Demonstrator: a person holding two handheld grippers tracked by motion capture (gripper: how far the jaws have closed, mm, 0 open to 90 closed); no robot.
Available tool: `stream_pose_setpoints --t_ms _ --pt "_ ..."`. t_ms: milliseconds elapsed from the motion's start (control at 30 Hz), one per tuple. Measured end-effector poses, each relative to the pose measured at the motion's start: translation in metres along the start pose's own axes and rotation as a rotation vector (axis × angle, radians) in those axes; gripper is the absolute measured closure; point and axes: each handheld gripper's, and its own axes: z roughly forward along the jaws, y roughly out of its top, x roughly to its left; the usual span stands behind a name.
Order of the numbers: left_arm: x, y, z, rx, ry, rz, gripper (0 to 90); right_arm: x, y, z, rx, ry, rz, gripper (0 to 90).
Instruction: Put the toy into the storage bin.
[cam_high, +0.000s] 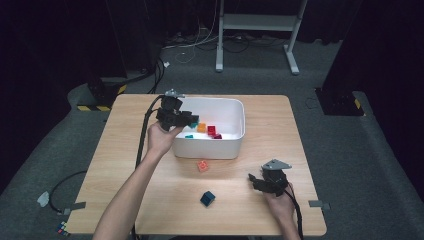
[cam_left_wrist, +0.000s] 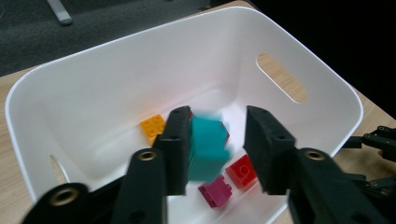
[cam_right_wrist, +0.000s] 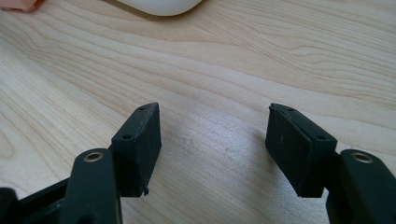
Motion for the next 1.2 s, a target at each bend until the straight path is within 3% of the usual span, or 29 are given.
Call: stream_pose_setpoints --t_ms 367,633,1200 --pt "0.0 -0.005 -0.016 -0.03 0.018 0.015 42.0 0.0 0.0 0.0 0.0 0.0 -0.001 35.5" --pt "-0.007 -0.015 -0.028 -0.048 0.025 0.051 39.5 0.0 0.0 0.0 0.0 0.0 0.0 35.5" --pt "-0.018 -0.029 -0.046 -0.086 0.007 0.076 36.6 0.0 0.0 0.0 0.0 0.0 0.0 35.5"
